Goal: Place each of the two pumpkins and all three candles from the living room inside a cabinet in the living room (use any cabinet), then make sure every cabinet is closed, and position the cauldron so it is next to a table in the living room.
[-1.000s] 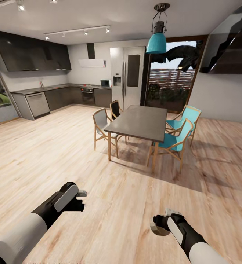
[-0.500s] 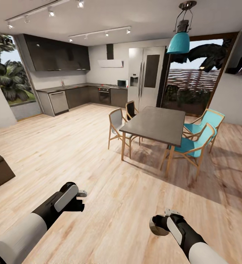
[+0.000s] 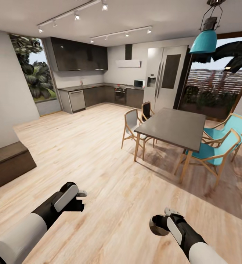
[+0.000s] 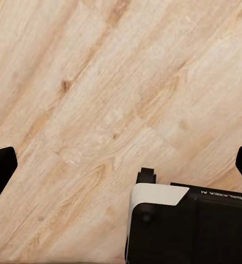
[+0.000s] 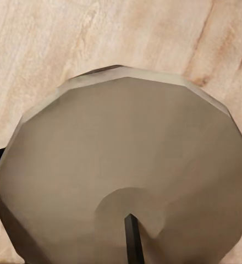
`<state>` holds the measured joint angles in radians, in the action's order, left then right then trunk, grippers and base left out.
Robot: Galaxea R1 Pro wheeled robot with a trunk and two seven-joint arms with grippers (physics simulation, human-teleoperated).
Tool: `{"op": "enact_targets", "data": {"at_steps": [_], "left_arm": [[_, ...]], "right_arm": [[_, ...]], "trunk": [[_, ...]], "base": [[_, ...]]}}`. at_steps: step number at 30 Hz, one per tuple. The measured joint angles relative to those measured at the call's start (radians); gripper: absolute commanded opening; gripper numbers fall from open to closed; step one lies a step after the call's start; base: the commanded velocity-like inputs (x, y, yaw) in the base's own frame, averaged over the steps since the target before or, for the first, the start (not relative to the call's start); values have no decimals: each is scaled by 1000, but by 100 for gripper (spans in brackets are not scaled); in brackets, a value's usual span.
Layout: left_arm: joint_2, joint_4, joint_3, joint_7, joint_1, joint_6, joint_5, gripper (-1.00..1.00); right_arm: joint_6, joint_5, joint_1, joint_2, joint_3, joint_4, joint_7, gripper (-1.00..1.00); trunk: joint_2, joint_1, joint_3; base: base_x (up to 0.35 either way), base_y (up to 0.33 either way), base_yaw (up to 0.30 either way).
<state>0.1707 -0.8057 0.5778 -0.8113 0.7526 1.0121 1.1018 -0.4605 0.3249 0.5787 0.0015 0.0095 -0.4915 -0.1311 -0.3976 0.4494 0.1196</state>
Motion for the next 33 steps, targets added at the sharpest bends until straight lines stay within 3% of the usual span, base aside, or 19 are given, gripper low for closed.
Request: {"op": "enact_targets", "data": {"at_steps": [33], "left_arm": [[0,0,0,-7,0,0,0,100]], "right_arm": [[0,0,0,0,0,0,0,-100]], "trunk": [[0,0,0]], "base": [[0,0,278]]}}
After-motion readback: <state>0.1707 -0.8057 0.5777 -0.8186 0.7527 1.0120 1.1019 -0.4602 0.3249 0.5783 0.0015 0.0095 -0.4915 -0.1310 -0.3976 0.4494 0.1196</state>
